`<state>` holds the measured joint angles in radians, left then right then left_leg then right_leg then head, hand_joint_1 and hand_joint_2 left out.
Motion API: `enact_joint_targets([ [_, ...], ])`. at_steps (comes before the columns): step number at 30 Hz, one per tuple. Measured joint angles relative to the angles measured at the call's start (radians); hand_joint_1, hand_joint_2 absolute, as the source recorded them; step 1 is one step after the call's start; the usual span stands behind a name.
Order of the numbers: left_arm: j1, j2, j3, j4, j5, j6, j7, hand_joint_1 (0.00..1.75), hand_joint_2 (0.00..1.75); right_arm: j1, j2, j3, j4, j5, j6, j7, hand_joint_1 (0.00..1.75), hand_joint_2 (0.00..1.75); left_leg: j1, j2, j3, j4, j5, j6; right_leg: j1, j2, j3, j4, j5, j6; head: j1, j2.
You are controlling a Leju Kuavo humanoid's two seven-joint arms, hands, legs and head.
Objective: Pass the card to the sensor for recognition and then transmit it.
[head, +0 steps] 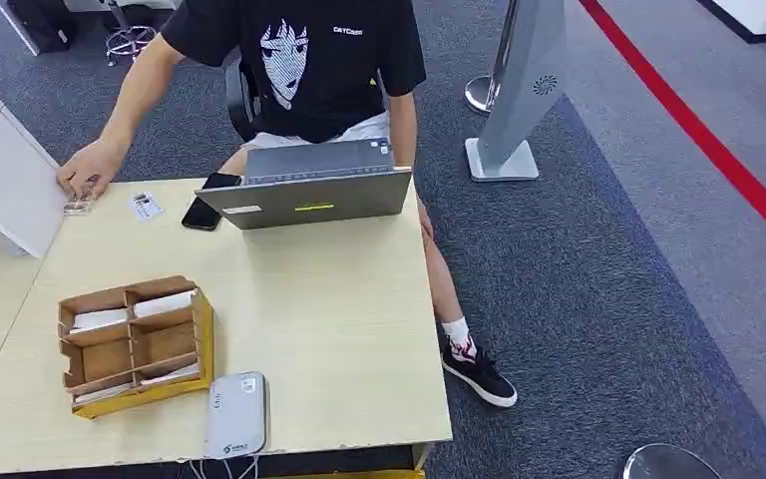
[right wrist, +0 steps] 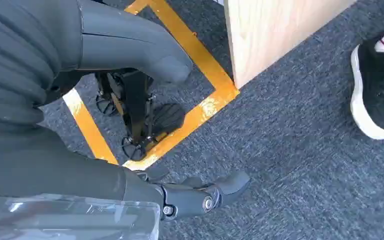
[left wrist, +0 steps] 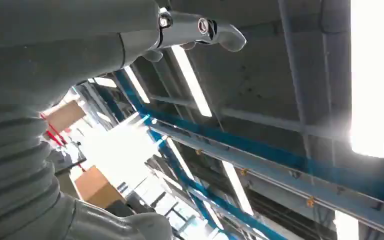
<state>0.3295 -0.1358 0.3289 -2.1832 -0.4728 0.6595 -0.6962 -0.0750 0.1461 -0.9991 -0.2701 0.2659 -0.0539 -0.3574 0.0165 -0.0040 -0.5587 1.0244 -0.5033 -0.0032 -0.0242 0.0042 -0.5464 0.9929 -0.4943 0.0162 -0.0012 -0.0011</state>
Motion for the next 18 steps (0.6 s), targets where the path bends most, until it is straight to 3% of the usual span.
enact_joint_targets([
  [3,-0.006,-0.036,0.078,0.003,0.246,-0.059,-0.002,0.00,1.75,-0.003,0.000,-0.020,0.000,0.008,-0.086,0.021,0.00,1.75,0.000,0.001,0.003,0.000,0.000,0.000,0.000,0.001,0.002,0.000,0.000,-0.001,0.000,0.000],
  [4,-0.010,-0.054,0.125,0.018,0.348,-0.134,-0.001,0.00,1.75,-0.002,0.000,-0.030,0.001,0.000,-0.107,0.035,0.00,1.75,0.000,0.001,0.003,0.000,0.000,0.000,0.000,0.001,0.002,0.000,0.000,-0.001,-0.001,0.000],
  [6,-0.033,-0.090,0.222,0.094,0.440,-0.302,-0.002,0.00,1.75,-0.002,0.000,-0.046,0.005,-0.005,-0.148,0.064,0.00,1.75,-0.001,0.000,0.003,0.000,0.000,0.000,-0.001,0.000,0.003,0.000,0.000,0.000,0.000,0.000],
  [7,-0.057,-0.109,0.304,0.177,0.476,-0.419,-0.002,0.00,1.75,-0.003,0.003,-0.052,0.007,-0.004,-0.167,0.082,0.00,1.75,-0.001,0.000,0.003,0.000,0.000,0.000,-0.001,0.000,0.003,0.000,0.000,0.000,-0.001,0.000],
  [9,-0.111,-0.129,0.429,0.349,0.477,-0.553,-0.002,0.00,1.75,-0.002,0.010,-0.063,0.009,0.004,-0.183,0.100,0.00,1.75,-0.001,0.001,0.004,0.000,0.000,0.000,-0.001,0.001,0.003,0.000,0.000,-0.001,0.000,0.000],
  [11,-0.180,-0.112,0.561,0.616,0.436,-0.656,0.001,0.00,1.75,0.000,0.021,-0.065,0.014,0.028,-0.186,0.111,0.00,1.75,-0.002,0.001,0.005,-0.001,0.000,0.000,-0.001,0.002,0.003,0.000,0.000,-0.001,0.000,0.000],
  [14,-0.255,-0.049,0.695,1.009,0.414,-0.736,0.008,0.00,1.75,0.000,0.029,-0.063,0.016,0.071,-0.167,0.123,0.00,1.75,-0.001,0.001,0.005,-0.001,0.000,0.000,-0.001,0.002,0.003,0.001,0.000,-0.001,-0.003,0.000],
  [18,-0.302,0.005,0.790,1.326,0.408,-0.761,0.026,0.00,1.75,0.000,0.030,-0.063,0.018,0.089,-0.151,0.134,0.00,1.75,-0.001,0.000,0.003,-0.001,0.000,0.001,-0.001,0.000,0.003,0.000,0.000,-0.001,0.000,0.000],
])
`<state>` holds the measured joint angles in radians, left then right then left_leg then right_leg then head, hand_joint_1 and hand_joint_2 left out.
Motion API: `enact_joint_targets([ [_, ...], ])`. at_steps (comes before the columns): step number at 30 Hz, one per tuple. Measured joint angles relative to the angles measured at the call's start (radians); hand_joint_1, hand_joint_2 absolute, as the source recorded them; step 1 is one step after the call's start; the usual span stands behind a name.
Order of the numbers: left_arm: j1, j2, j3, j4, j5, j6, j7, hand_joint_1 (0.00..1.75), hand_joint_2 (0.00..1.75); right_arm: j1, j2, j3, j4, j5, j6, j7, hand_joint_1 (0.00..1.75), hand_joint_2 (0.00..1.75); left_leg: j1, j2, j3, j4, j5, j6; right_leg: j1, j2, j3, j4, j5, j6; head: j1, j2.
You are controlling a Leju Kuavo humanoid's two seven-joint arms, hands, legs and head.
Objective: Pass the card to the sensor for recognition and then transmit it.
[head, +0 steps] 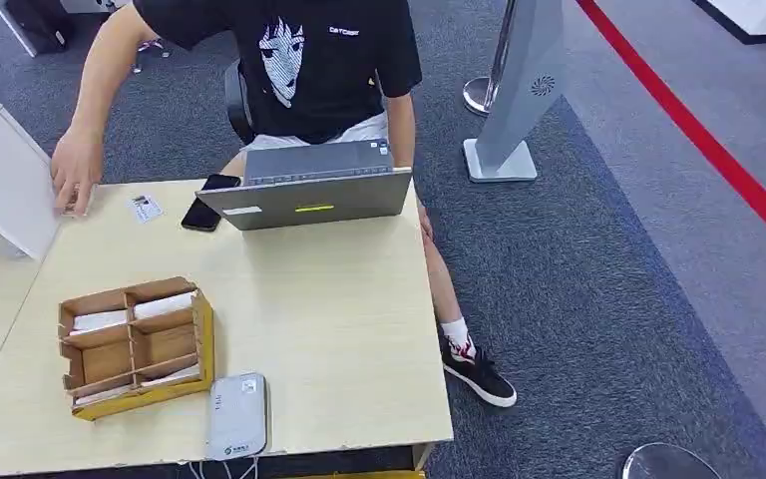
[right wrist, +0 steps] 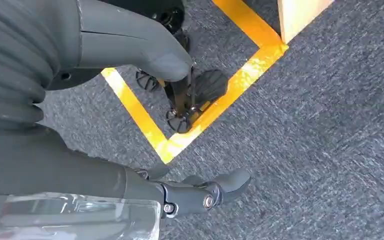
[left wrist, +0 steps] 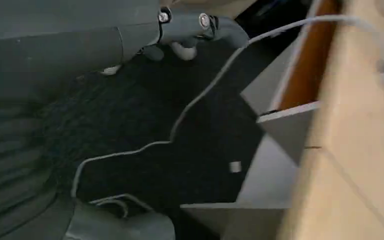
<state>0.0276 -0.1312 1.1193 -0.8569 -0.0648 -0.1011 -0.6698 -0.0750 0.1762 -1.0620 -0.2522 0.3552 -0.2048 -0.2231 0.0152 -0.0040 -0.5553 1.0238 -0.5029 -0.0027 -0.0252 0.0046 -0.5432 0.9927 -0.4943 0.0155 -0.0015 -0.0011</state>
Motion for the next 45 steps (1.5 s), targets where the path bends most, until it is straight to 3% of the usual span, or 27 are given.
enact_joint_targets([
  [3,-0.033,0.035,0.055,0.204,0.018,-0.025,0.120,0.00,1.75,0.000,0.000,0.013,0.004,0.047,0.027,0.042,0.00,1.75,-0.002,0.000,0.000,0.000,-0.001,0.001,-0.002,0.000,0.000,0.000,0.000,0.000,-0.001,0.000],
  [6,-0.050,0.039,0.069,0.354,-0.038,0.059,0.271,0.00,1.75,0.001,0.000,0.043,0.010,0.104,0.045,0.100,0.00,1.75,-0.003,0.000,0.000,0.000,-0.001,0.001,-0.003,0.000,0.000,0.000,0.000,0.001,0.000,0.000],
  [11,-0.060,0.034,0.070,0.479,-0.056,0.084,0.304,0.00,1.75,0.003,0.000,0.071,0.015,0.120,0.045,0.115,0.00,1.75,-0.003,0.000,0.000,0.001,-0.001,0.001,-0.003,0.000,0.000,0.000,0.000,0.001,0.000,0.000],
  [12,-0.064,0.034,0.070,0.495,-0.076,0.101,0.339,0.00,1.75,0.004,0.000,0.076,0.015,0.135,0.045,0.128,1.75,1.75,-0.003,0.000,0.001,0.001,-0.001,0.001,-0.003,0.000,0.000,0.000,0.000,0.001,0.000,0.000],
  [13,-0.068,0.034,0.069,0.509,-0.106,0.122,0.392,1.75,1.75,0.004,0.000,0.082,0.016,0.154,0.049,0.144,1.75,1.75,-0.003,0.000,0.001,0.001,-0.001,0.001,-0.003,0.000,0.000,0.000,0.000,0.001,0.000,0.000],
  [15,-0.071,0.021,0.051,0.538,-0.175,0.161,0.502,1.75,1.75,0.006,0.000,0.105,0.020,0.187,0.090,0.174,1.75,1.75,-0.002,0.000,0.001,0.001,-0.001,0.001,-0.002,0.000,-0.001,0.000,0.000,0.001,0.000,0.000],
  [18,-0.072,-0.017,0.023,0.567,-0.238,0.192,0.573,1.75,1.75,0.010,0.005,0.126,0.029,0.206,0.188,0.171,1.75,1.75,-0.002,0.000,0.001,0.001,-0.001,0.001,-0.002,0.000,0.000,0.000,0.000,0.001,0.000,0.000],
  [20,-0.072,-0.039,-0.011,0.583,-0.300,0.217,0.626,1.75,1.75,0.012,0.017,0.151,0.033,0.248,0.204,0.172,1.75,1.75,-0.003,0.000,0.001,0.001,-0.001,0.001,-0.002,0.000,0.000,0.000,0.000,0.001,0.000,0.000],
  [27,-0.066,-0.057,-0.142,0.598,-0.486,0.202,0.675,1.75,1.75,0.024,0.036,0.237,0.038,0.386,0.184,0.200,1.75,1.75,-0.002,0.000,0.001,0.001,-0.001,0.001,-0.002,0.000,-0.001,0.000,0.000,0.001,0.000,0.000],
  [28,-0.065,-0.053,-0.155,0.598,-0.495,0.201,0.684,0.45,1.75,0.023,0.034,0.247,0.037,0.395,0.184,0.210,1.20,1.75,-0.002,0.000,0.001,0.001,-0.001,0.001,-0.002,0.000,-0.001,0.000,0.000,0.001,-0.001,0.000],
  [29,-0.065,-0.052,-0.166,0.598,-0.501,0.195,0.695,0.45,1.75,0.023,0.031,0.254,0.037,0.408,0.184,0.218,1.20,1.75,-0.002,0.000,0.001,0.001,-0.001,0.001,-0.002,0.000,-0.001,0.000,0.000,0.001,-0.001,0.000],
  [30,-0.065,-0.050,-0.171,0.599,-0.501,0.191,0.700,0.00,1.75,0.022,0.029,0.260,0.036,0.420,0.182,0.225,0.00,1.75,-0.002,0.000,0.001,0.001,-0.001,0.001,-0.002,0.000,-0.001,0.000,0.000,0.001,-0.001,0.000],
  [35,-0.063,-0.044,-0.196,0.600,-0.499,0.173,0.705,0.00,1.75,0.024,0.020,0.295,0.033,0.443,0.179,0.247,0.00,1.75,-0.002,0.000,0.001,0.001,-0.001,0.001,-0.002,0.000,0.000,0.000,0.000,0.001,-0.001,0.000],
  [45,-0.027,0.001,-0.404,0.599,-0.369,0.154,0.695,0.00,1.75,0.074,-0.019,0.474,0.005,0.264,0.193,0.243,0.00,1.75,-0.002,0.000,0.000,0.001,-0.001,0.001,-0.002,0.000,-0.001,0.000,-0.001,0.001,-0.002,0.000],
])
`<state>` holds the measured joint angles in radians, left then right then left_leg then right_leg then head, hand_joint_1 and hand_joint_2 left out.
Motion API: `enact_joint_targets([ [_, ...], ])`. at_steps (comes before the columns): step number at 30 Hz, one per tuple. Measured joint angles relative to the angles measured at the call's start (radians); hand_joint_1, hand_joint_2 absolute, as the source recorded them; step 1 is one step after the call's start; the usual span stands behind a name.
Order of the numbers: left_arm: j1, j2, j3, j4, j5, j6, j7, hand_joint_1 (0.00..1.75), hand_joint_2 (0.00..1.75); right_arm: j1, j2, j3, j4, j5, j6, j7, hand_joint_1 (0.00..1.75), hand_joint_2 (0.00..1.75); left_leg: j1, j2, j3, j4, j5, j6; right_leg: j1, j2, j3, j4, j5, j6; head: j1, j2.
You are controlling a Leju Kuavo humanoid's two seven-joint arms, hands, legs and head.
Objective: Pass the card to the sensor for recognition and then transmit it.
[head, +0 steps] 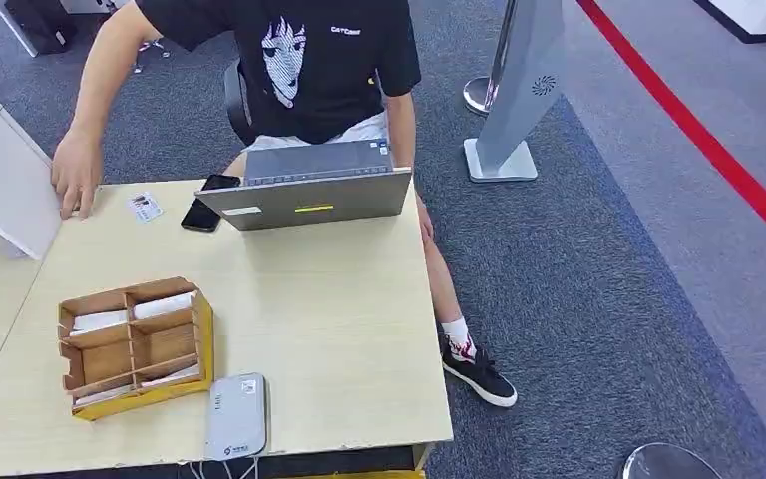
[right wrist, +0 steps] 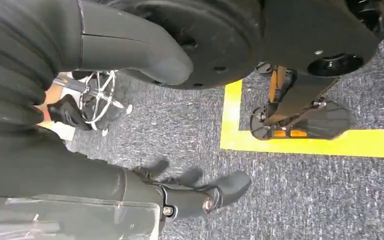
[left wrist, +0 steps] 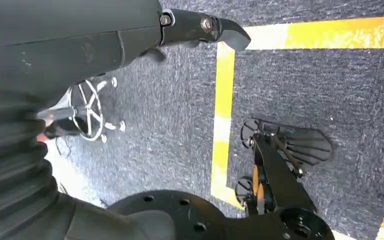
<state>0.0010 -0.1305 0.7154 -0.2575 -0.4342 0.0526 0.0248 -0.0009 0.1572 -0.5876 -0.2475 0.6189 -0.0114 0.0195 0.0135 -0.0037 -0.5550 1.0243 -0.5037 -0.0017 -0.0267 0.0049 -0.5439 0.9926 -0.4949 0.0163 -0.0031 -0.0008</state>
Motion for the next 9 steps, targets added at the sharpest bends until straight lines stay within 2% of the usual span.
enact_joint_targets([
  [9,0.040,0.040,-0.191,-0.015,0.126,-0.014,-0.005,0.00,1.75,0.042,-0.040,0.157,-0.036,-0.179,0.003,-0.007,0.00,1.75,0.000,0.000,0.000,0.000,0.000,0.000,0.000,0.000,0.000,0.000,0.000,0.000,0.001,0.000],
])
